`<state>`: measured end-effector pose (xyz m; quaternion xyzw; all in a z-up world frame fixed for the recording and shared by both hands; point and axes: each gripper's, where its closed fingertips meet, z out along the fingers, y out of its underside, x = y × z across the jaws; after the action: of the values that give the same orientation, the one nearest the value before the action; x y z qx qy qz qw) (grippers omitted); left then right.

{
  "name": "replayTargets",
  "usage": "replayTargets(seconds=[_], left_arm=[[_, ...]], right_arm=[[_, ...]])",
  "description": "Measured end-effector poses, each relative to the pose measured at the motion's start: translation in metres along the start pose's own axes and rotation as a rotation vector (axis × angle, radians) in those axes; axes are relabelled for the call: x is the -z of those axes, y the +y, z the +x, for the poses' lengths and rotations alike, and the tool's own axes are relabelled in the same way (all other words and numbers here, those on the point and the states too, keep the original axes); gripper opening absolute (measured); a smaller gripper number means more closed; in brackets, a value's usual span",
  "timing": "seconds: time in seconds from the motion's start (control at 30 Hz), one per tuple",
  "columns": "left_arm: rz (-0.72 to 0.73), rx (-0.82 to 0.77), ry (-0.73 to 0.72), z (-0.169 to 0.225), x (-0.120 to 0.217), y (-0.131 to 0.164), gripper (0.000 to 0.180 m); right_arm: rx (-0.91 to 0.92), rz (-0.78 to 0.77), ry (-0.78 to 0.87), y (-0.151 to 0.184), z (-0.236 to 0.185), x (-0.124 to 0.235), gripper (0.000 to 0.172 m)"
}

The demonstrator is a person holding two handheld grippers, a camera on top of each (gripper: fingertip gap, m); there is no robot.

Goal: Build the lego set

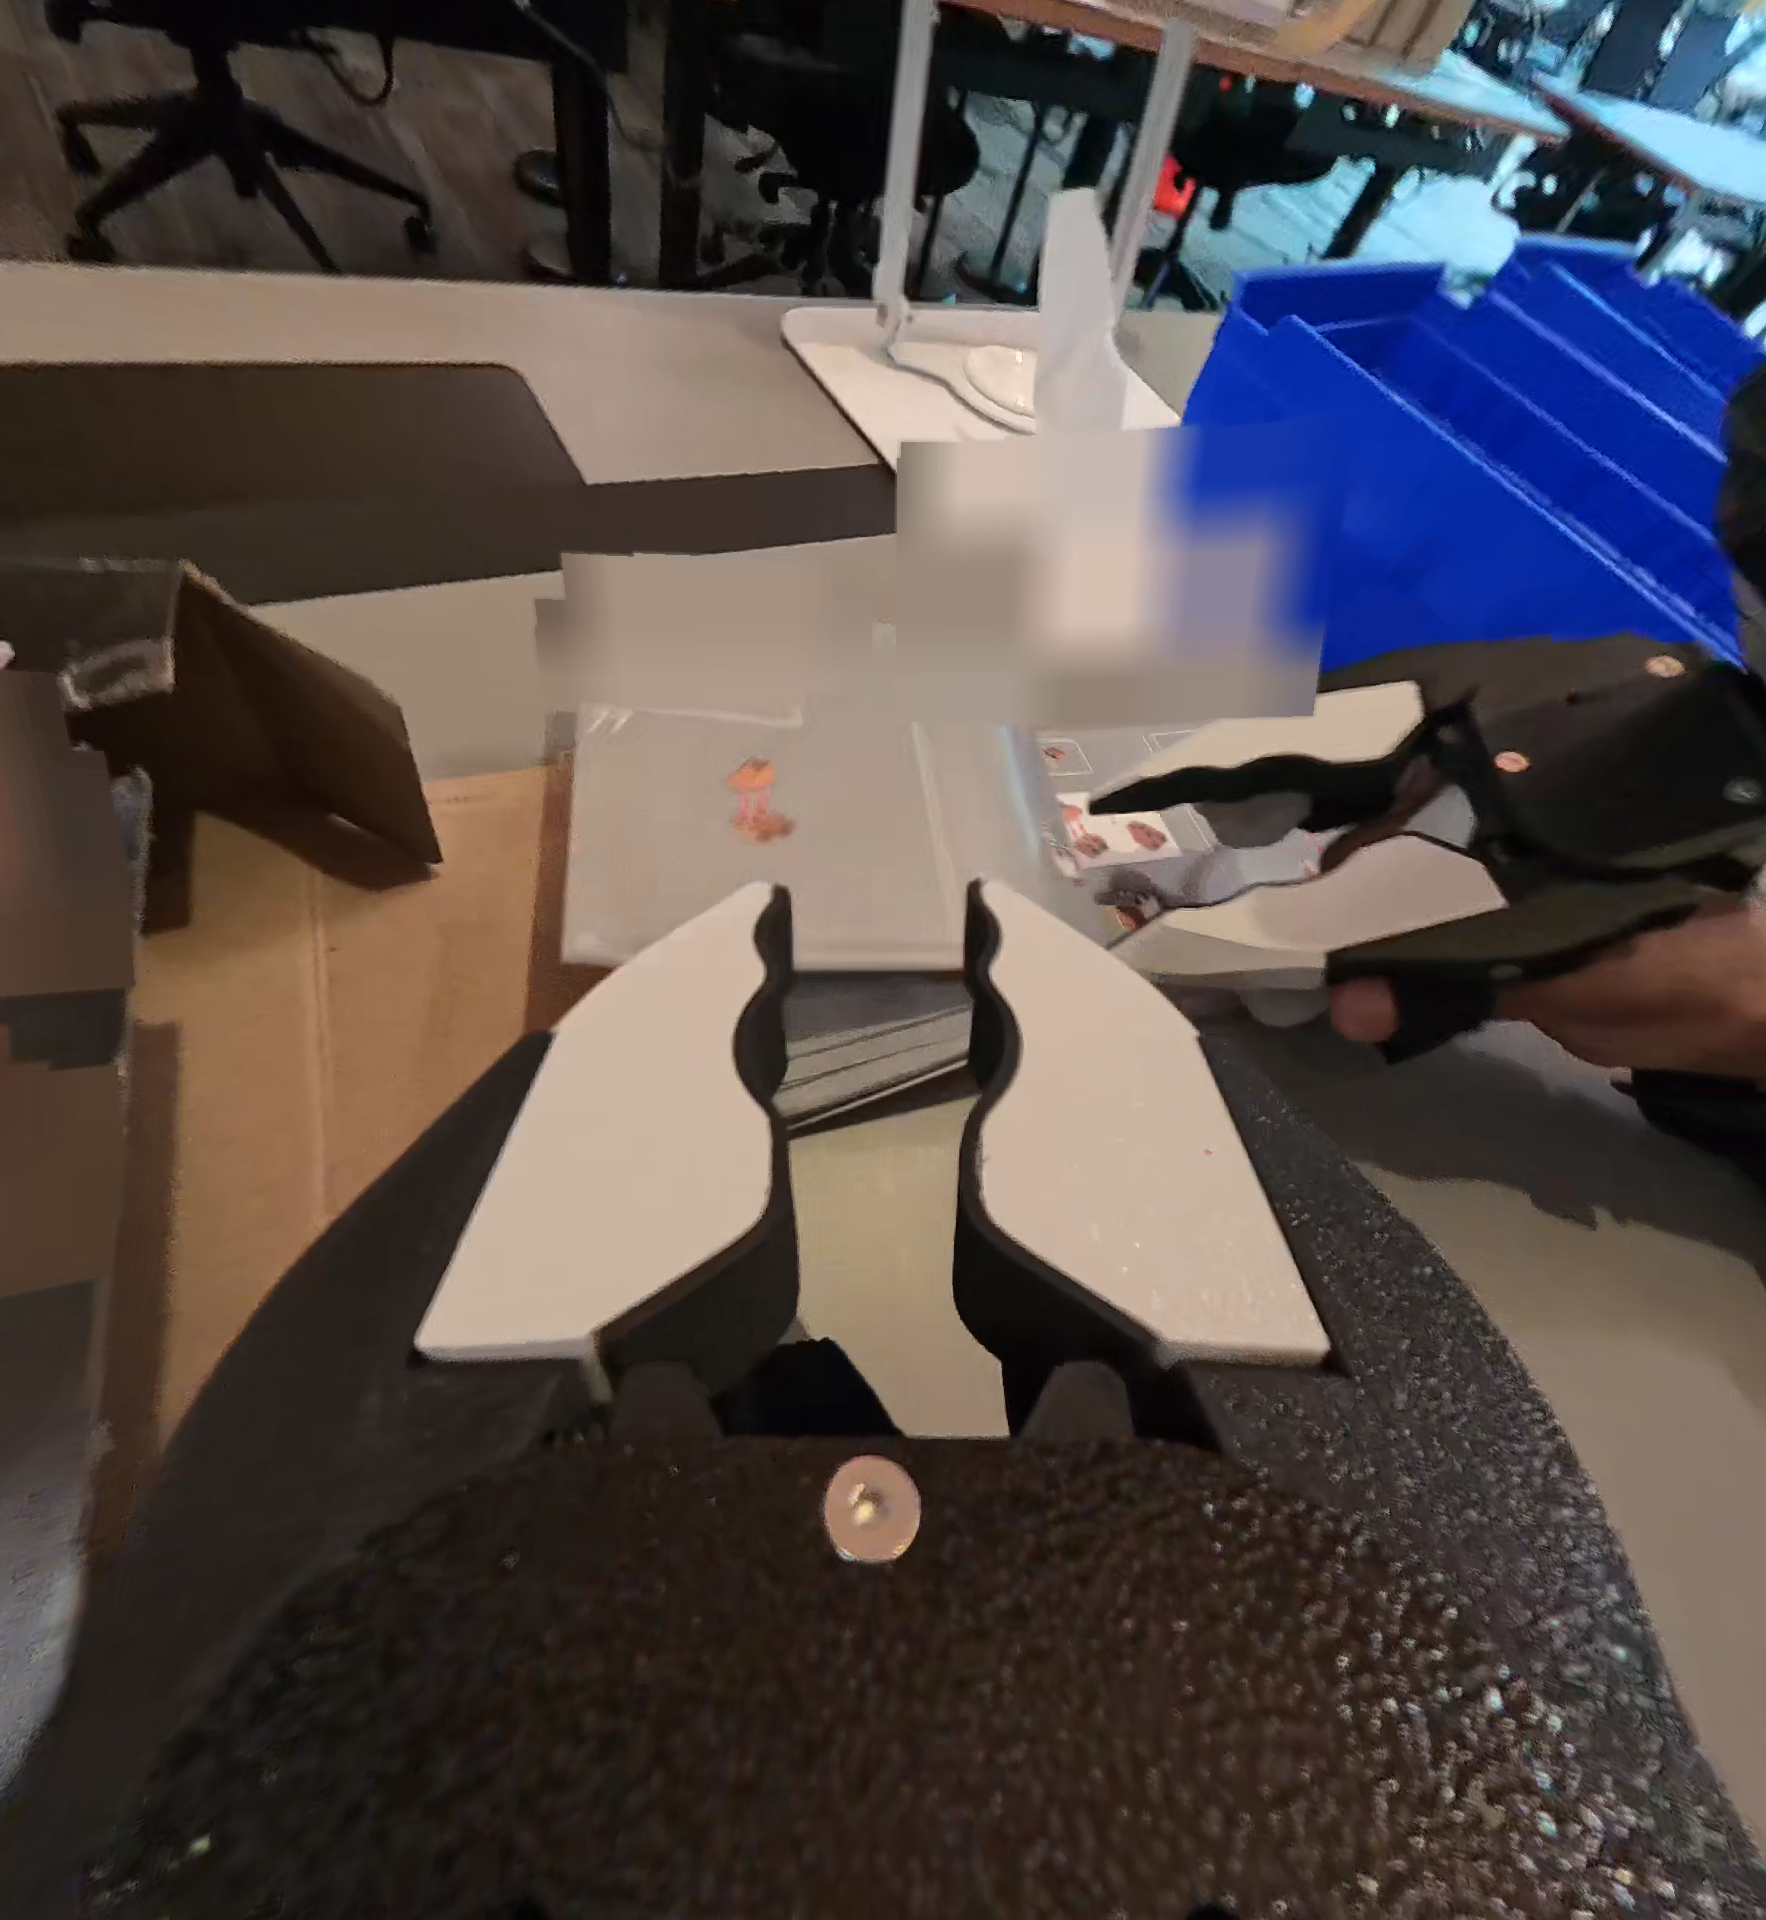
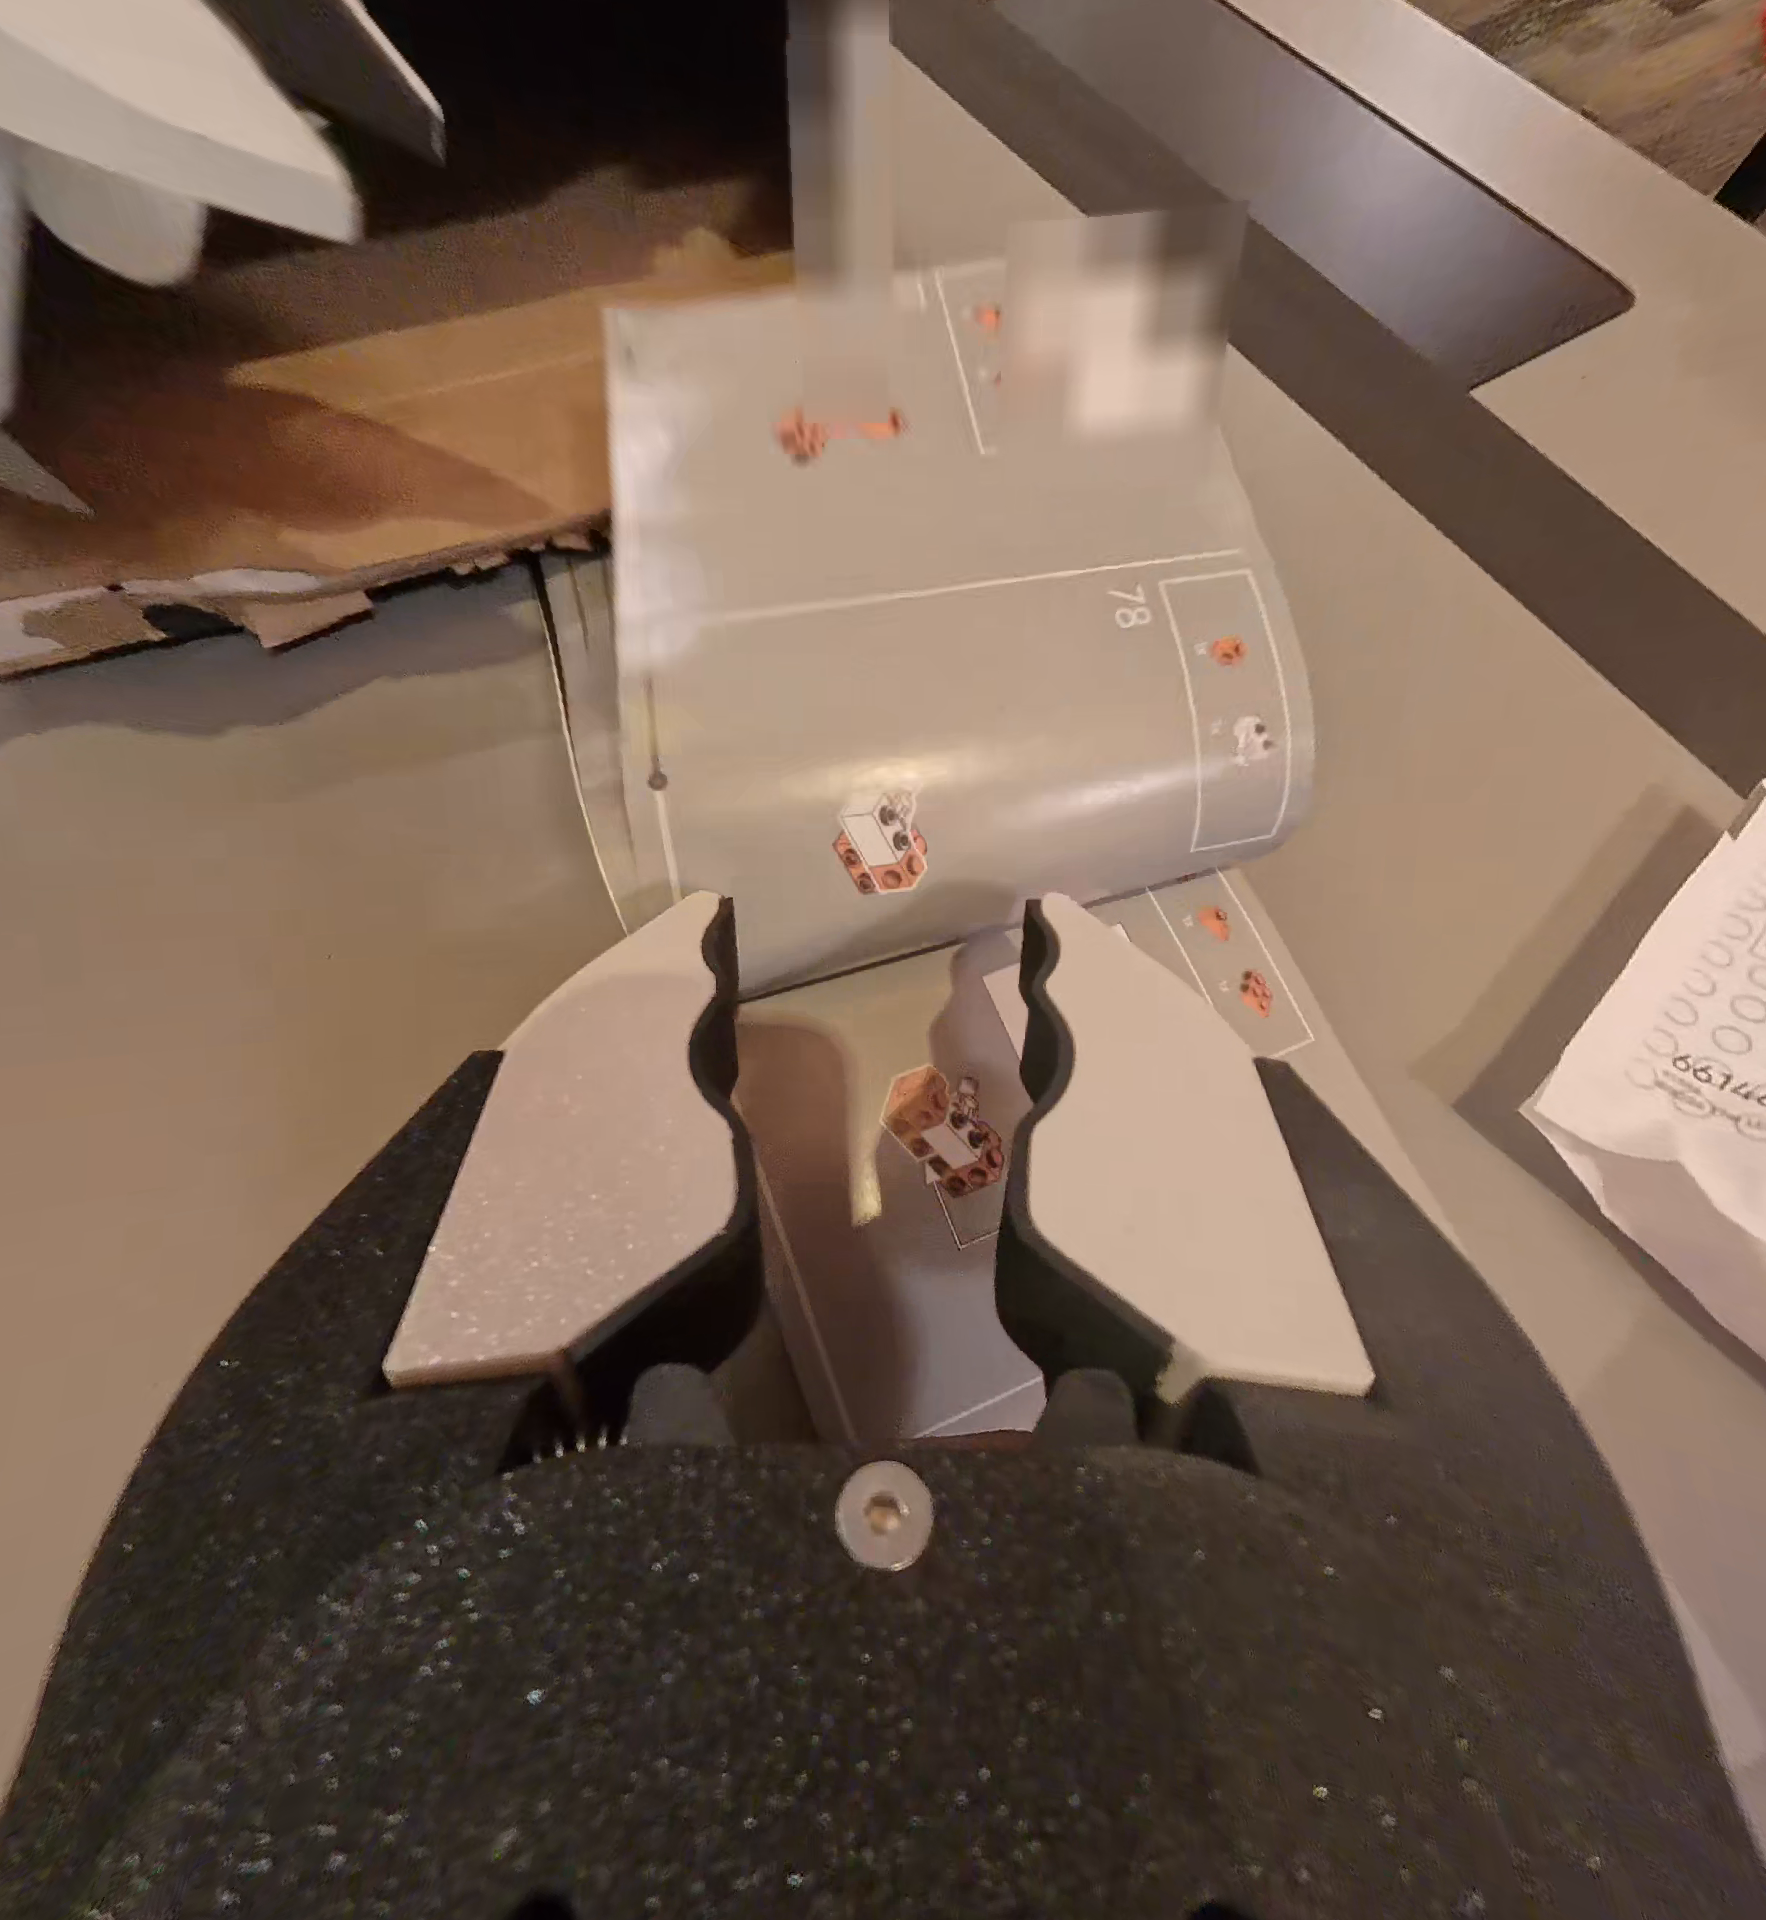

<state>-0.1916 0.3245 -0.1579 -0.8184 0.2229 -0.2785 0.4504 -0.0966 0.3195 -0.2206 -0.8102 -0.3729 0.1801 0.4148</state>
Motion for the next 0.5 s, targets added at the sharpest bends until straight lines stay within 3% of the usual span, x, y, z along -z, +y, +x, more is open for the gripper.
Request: replayTargets(seconds=[0.2, 0.3, 0.5], left_arm=[[-0.072, -0.379, -0.133, -0.009, 0.039, -0.008, 0.044], [-0.259, -0.437, -0.181, -0.017, 0.041, 0.021, 0.048], [-0.605, -0.574, -0.277, -0.016, 0.013, 0.084, 0.048]], right_arm=[[0.026, 0.01, 0.012, -0.003, -0.002, -0.001, 0.052], [0.016, 0.016, 0.013, -0.002, -0.002, -0.001, 0.051], [0.019, 0.02, 0.011, -0.001, -0.003, -0.001, 0.049]])
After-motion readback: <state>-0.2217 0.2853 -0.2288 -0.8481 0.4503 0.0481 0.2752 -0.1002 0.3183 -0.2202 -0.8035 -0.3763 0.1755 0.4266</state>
